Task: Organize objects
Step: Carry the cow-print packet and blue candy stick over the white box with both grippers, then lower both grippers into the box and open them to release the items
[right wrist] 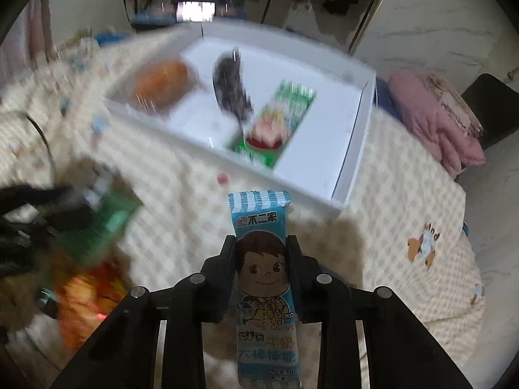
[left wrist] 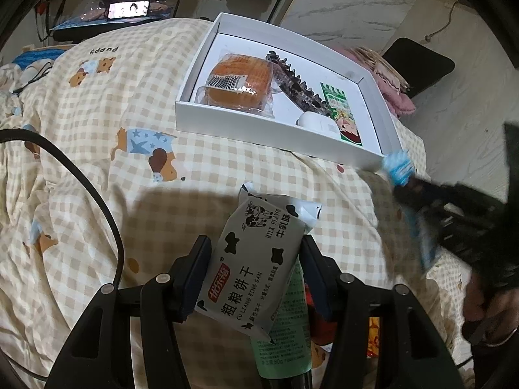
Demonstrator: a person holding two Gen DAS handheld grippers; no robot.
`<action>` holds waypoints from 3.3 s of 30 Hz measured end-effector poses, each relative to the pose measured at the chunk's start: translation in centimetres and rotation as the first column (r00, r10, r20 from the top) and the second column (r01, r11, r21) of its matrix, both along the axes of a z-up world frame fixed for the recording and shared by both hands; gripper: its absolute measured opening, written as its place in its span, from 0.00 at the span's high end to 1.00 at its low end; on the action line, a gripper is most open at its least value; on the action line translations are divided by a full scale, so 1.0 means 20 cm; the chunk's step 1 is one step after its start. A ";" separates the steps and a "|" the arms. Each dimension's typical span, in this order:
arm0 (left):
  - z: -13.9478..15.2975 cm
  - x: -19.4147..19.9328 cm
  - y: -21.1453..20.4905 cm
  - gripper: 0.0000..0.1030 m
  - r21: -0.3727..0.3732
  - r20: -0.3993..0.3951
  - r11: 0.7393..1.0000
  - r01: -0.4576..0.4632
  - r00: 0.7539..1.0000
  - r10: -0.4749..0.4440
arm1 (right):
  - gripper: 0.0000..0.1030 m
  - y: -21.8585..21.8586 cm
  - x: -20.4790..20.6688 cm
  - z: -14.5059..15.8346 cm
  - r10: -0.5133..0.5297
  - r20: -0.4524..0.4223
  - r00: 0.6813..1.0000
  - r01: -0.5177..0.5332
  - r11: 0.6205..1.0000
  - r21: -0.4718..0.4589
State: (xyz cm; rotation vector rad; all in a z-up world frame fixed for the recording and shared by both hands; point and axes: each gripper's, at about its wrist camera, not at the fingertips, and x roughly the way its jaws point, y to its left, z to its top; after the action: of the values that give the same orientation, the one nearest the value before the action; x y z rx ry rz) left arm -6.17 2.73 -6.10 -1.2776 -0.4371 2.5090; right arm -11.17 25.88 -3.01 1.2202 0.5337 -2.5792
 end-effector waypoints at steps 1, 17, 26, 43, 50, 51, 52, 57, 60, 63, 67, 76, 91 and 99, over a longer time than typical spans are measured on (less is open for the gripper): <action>0.00 0.00 0.00 0.42 0.000 0.000 1.000 0.001 1.000 -0.001 | 0.70 -0.01 0.01 0.05 0.016 -0.007 1.000 -0.017 0.999 -0.028; -0.02 -0.01 -0.02 0.42 0.009 0.009 1.000 -0.015 1.000 0.015 | 0.70 -0.16 0.02 0.15 0.218 0.053 0.975 -0.183 0.909 -0.374; -0.03 -0.02 -0.03 0.42 0.013 0.011 1.000 -0.023 1.000 0.023 | 0.70 -0.12 -0.05 0.04 0.232 0.096 0.968 -0.171 0.888 -0.427; 0.04 0.02 -0.11 0.44 0.089 -0.060 0.994 -0.064 0.996 0.069 | 0.70 -0.07 -0.06 0.07 0.226 0.095 0.970 -0.163 0.884 -0.439; 0.22 0.05 -0.16 0.45 0.080 -0.162 0.991 -0.106 0.980 0.118 | 0.70 -0.05 -0.05 0.16 0.231 0.054 0.971 -0.178 0.862 -0.475; 0.26 0.06 -0.16 0.45 0.085 -0.175 0.991 -0.105 0.977 0.119 | 0.70 -0.04 -0.06 0.19 0.238 0.043 0.970 -0.187 0.851 -0.491; 0.30 0.06 -0.16 0.45 0.089 -0.186 0.991 -0.099 0.976 0.114 | 0.70 -0.03 -0.07 0.23 0.246 0.030 0.969 -0.198 0.842 -0.502; 0.41 0.06 -0.17 0.45 0.120 -0.210 0.989 -0.082 0.972 0.106 | 0.70 -0.01 -0.12 0.43 0.176 -0.116 0.977 -0.209 0.882 -0.421; 0.47 0.03 -0.18 0.45 0.153 -0.212 0.985 -0.077 0.971 0.109 | 0.70 0.05 -0.17 0.52 0.132 -0.185 0.974 -0.204 0.865 -0.459; 0.50 -0.06 -0.16 0.45 0.193 -0.194 0.980 -0.043 0.978 0.081 | 0.70 0.09 -0.20 0.57 0.087 -0.268 0.959 -0.201 0.877 -0.436; 0.51 -0.24 -0.09 0.45 0.194 -0.184 0.981 -0.022 0.981 0.058 | 0.70 0.17 -0.25 0.56 -0.064 -0.339 0.939 -0.096 0.895 -0.435; 0.49 -0.58 0.16 0.45 0.160 -0.218 0.987 0.034 0.976 0.001 | 0.70 0.34 -0.43 0.45 -0.160 -0.286 0.945 -0.067 0.760 -0.647; 0.22 -0.68 0.27 0.45 0.055 -0.176 0.998 0.014 0.984 -0.004 | 0.70 0.38 -0.52 0.15 -0.187 -0.151 0.971 0.031 0.720 -0.693; 0.21 -0.68 0.26 0.45 -0.004 -0.205 0.999 -0.038 0.978 0.036 | 0.70 0.30 -0.55 0.07 -0.217 -0.182 0.959 0.077 0.819 -0.568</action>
State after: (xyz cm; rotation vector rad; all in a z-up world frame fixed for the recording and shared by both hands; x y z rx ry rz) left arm -19.84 7.92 -1.81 -1.0083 -0.4058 2.6409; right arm -22.22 31.93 -1.57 0.7740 -0.2928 -2.7309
